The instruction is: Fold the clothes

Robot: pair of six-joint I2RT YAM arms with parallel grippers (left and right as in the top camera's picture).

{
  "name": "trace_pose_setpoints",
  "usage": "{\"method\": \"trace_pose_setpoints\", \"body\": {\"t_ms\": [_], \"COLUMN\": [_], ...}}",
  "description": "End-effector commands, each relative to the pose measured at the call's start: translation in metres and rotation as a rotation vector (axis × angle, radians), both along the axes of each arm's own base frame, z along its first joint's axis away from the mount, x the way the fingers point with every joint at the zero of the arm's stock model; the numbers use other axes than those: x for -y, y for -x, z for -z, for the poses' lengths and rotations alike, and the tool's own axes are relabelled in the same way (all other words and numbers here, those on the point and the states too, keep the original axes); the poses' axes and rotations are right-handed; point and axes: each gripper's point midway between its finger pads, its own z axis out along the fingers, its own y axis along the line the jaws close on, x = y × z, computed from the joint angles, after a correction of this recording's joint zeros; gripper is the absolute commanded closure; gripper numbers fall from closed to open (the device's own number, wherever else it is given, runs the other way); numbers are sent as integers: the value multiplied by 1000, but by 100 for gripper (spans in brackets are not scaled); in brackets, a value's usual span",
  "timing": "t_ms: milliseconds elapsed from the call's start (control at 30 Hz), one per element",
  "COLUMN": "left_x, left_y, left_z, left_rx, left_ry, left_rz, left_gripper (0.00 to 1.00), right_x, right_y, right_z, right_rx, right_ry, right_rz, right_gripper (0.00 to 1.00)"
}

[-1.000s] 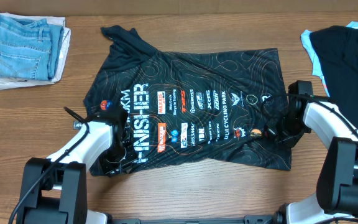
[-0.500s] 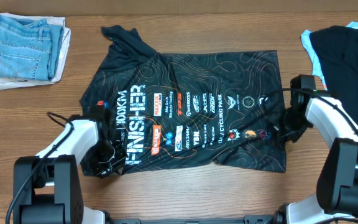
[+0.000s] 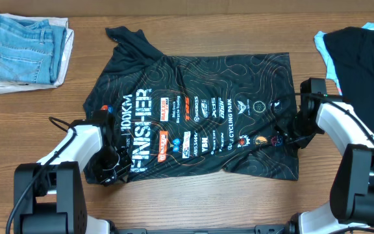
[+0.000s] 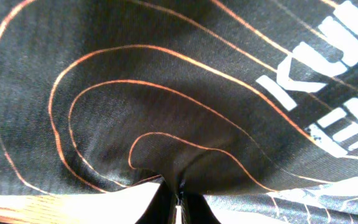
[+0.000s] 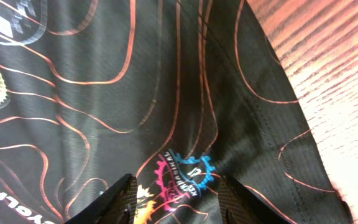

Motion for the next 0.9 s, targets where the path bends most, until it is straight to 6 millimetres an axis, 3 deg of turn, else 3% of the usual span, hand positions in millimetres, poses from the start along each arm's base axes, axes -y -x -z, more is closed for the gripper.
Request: {"method": "trace_pose_setpoints", "body": {"t_ms": [0,200,267,567,733,800,867], "left_x": [-9,-9,-9,-14,-32,-33,-34], "left_y": [-1,-1,-1,-1,-14,-23,-31], "left_z": [5,5,5,4,-10,-17,-25], "left_rx": [-4,-4,-4,-11,1,16,30], "left_ry": [-40,-38,-38,-47,-97,-98,-99], "left_rz": [26,33,33,19,-10,-15,-14], "left_gripper": [96,96,96,96,96,96,96], "right_x": [-3,-3,-3,16,36,37,36], "right_y": [12,16,16,26,17,12,10], "right_z": [13,17,17,17,-8,-19,-29], "right_rx": [-24,-32,-32,-87,-103,-98,-104], "right_ry": [-8,-8,-8,103,176,164,157], "right_rz": [3,3,6,61,97,74,47], "right_gripper": [58,78,94,96,96,76,25]}}
